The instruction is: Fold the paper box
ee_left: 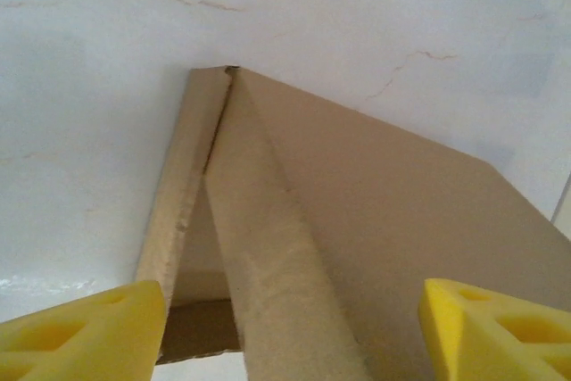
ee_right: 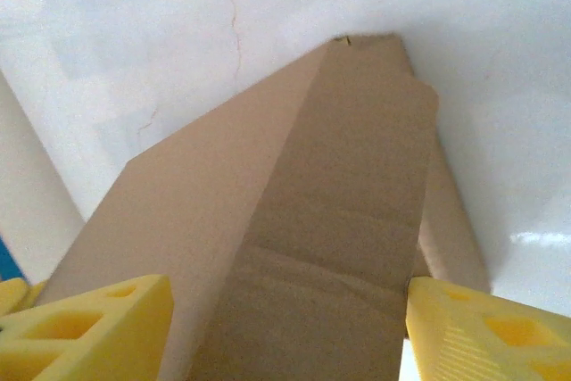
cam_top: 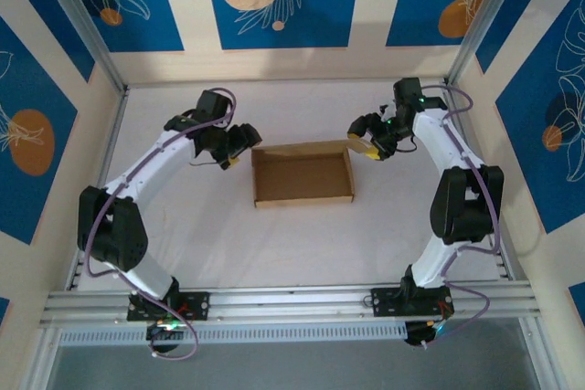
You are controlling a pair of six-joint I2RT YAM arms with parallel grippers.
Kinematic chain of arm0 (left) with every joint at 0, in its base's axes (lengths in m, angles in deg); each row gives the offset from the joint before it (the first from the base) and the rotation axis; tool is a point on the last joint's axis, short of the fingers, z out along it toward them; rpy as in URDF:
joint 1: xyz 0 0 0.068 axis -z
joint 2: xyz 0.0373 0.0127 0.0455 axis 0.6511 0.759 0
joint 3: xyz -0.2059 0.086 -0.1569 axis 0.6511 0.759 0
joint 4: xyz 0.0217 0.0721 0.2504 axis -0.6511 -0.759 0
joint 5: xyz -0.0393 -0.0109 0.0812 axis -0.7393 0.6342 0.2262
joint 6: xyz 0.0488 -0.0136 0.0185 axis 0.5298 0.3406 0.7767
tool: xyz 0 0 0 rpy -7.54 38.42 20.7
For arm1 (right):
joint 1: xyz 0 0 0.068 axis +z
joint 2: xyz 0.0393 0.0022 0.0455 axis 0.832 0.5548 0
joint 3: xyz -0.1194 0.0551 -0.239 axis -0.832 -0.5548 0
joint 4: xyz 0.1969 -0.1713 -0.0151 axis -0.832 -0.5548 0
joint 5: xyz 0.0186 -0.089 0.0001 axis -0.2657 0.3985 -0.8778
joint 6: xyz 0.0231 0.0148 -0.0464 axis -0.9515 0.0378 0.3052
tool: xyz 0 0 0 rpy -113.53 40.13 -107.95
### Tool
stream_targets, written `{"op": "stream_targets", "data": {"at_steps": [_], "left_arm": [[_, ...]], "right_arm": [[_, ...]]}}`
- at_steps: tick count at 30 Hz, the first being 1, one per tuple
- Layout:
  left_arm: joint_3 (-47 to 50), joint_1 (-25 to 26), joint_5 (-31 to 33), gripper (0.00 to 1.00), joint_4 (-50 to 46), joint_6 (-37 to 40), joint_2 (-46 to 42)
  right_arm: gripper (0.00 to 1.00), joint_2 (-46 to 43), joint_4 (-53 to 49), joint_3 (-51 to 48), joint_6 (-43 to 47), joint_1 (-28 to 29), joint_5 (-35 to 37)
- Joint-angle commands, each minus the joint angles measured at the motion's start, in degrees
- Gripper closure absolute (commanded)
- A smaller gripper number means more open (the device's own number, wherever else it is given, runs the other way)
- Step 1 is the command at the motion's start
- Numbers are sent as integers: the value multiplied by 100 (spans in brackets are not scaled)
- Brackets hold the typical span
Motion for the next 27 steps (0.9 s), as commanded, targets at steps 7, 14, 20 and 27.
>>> {"op": "stream_targets", "data": {"at_steps": [7,14,20,27], "left_arm": [[-266,25,57,32,-69,-25,220],[52,148,114,36,86,-100,66],[304,162,205,37,91,-107,-187],[444,193,258,38,135,-136,-176]], "right_arm": [[26,412,-957,764,945,421,1014],[31,351,-960,652,776,624,1324],[33,195,-692,308,506,686,1502],[24,163,-842,471,386,666,1775]]}}
